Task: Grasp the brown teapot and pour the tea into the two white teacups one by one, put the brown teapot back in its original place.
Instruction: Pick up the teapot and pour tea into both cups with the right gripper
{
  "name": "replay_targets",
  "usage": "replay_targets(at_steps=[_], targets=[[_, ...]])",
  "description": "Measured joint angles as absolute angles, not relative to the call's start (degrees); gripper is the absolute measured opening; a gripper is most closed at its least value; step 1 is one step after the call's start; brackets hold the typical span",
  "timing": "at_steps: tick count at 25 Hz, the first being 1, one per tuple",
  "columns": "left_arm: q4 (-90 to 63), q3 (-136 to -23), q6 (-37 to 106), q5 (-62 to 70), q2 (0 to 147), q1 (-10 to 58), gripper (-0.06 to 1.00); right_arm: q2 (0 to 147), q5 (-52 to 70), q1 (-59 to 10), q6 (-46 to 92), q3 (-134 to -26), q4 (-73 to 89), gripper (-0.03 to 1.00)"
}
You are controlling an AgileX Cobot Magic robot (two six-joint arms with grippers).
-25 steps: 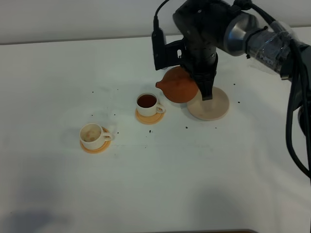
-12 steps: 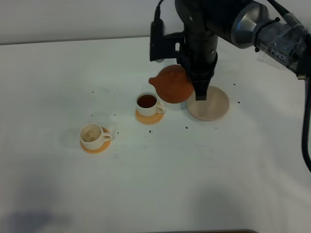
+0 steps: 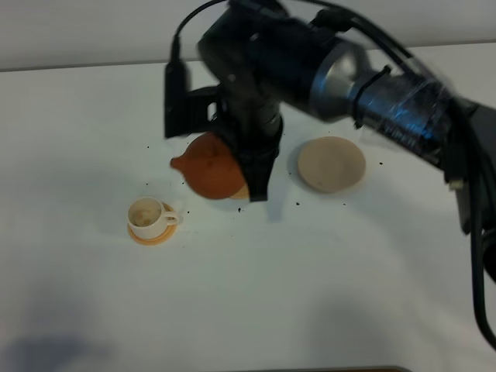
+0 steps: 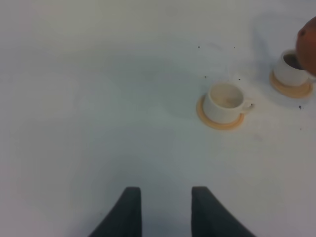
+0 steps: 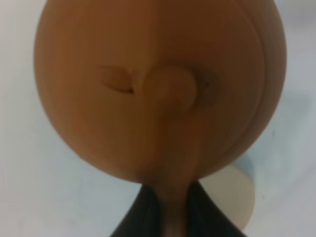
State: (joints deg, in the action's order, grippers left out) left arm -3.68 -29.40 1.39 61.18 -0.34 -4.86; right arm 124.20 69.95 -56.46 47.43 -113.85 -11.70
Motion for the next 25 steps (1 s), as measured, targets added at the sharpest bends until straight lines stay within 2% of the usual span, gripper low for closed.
replay_targets(at_steps=[5, 11, 25], targets=[[-3.68, -29.4, 1.33, 61.18, -0.34, -4.86, 0.25, 126.61, 69.77, -60.8, 45.35, -113.85, -15.08, 0.09], [-3.68, -29.4, 1.33, 61.18, -0.34, -4.86, 0.25, 131.46, 66.24, -61.94, 43.55, -113.85, -18.77, 0.09], [-3.68, -29.4, 1.33, 61.18, -0.34, -4.86, 0.25, 132.66, 59.43, -64.22, 42.62, -113.85, -31.1, 0.09]])
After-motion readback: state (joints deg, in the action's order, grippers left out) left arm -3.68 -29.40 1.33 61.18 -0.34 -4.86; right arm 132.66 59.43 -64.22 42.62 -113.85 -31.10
